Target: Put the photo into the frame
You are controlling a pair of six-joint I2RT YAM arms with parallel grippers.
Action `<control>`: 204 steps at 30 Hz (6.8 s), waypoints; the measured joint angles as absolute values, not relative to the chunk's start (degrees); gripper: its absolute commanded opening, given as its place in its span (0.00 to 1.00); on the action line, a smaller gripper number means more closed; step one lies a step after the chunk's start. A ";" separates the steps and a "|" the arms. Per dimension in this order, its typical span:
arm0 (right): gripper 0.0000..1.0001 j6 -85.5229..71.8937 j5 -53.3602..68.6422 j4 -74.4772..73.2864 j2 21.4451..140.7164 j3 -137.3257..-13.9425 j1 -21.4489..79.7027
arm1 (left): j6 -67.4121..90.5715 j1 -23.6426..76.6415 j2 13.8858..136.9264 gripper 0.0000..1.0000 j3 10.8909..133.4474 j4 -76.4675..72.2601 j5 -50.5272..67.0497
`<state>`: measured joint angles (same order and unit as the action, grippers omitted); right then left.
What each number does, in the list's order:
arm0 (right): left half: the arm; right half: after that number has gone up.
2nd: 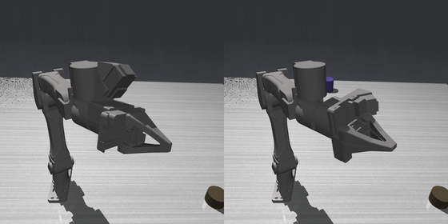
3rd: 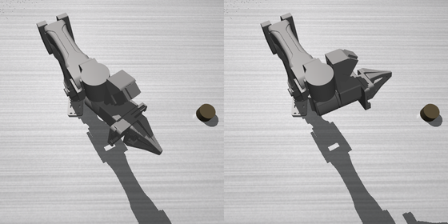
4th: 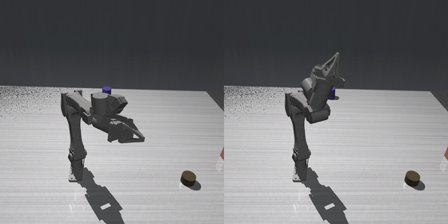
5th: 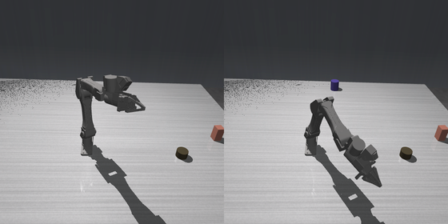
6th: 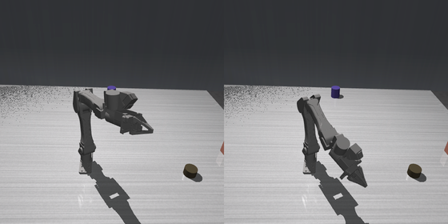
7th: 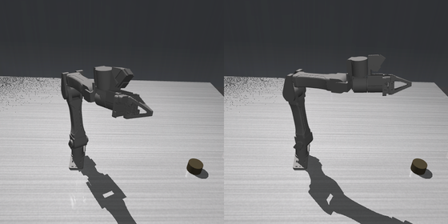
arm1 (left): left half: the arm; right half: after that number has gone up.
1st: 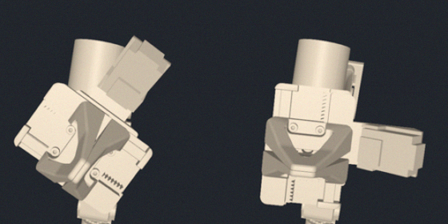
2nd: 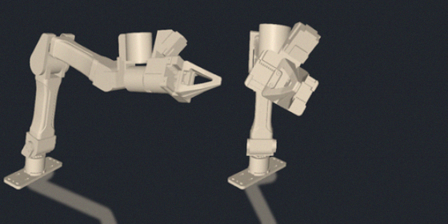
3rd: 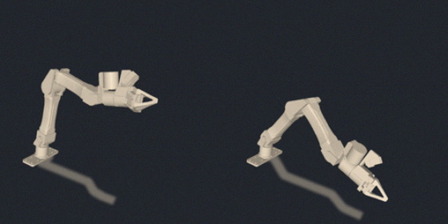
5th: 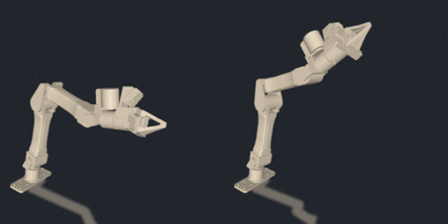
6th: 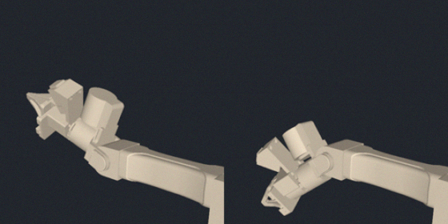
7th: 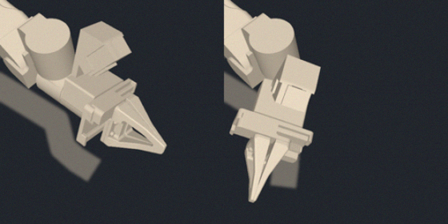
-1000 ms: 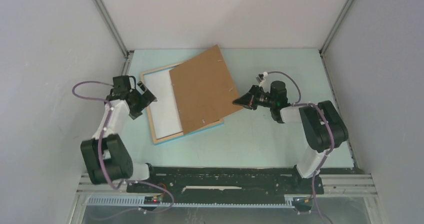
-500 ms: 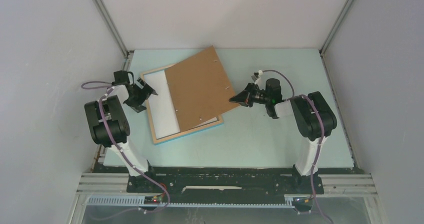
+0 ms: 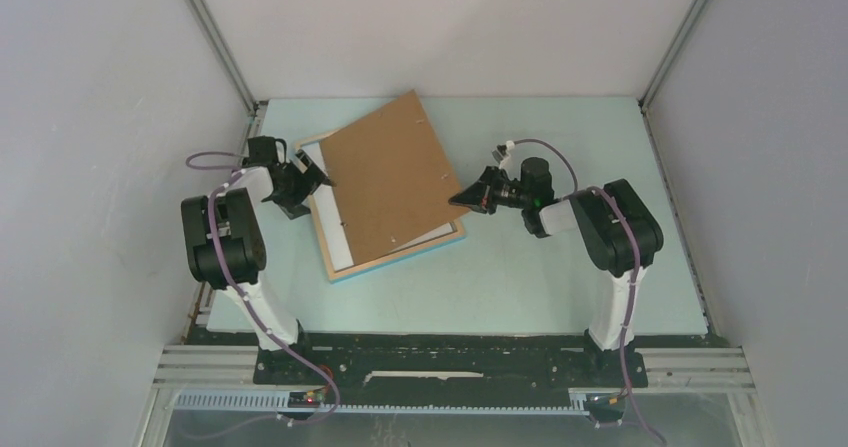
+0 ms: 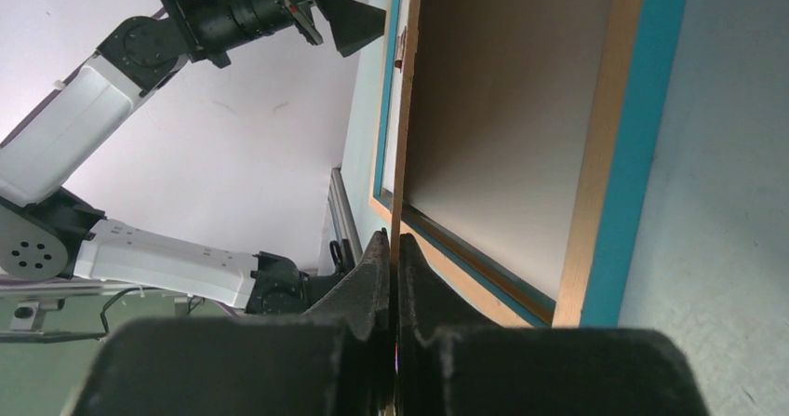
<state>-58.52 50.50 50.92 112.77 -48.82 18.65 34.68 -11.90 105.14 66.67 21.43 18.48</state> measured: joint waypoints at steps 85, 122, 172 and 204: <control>0.72 -43.90 13.34 4.80 88.31 -36.29 33.23 | 34.44 0.58 107.63 1.00 69.47 21.50 20.40; 0.92 -36.42 2.92 -5.15 109.73 -72.18 17.54 | 41.25 9.08 128.92 0.70 106.19 38.70 -5.61; 0.78 -32.67 6.68 -13.04 117.36 -79.68 18.31 | 37.95 9.82 112.40 0.95 99.00 48.18 -10.24; 0.54 -28.58 4.10 -16.27 117.14 -79.68 21.08 | 56.64 13.87 93.51 0.70 54.39 35.27 -7.29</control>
<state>-28.58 4.10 -16.27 117.14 -79.68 21.08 56.64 13.87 93.51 54.39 35.27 -7.29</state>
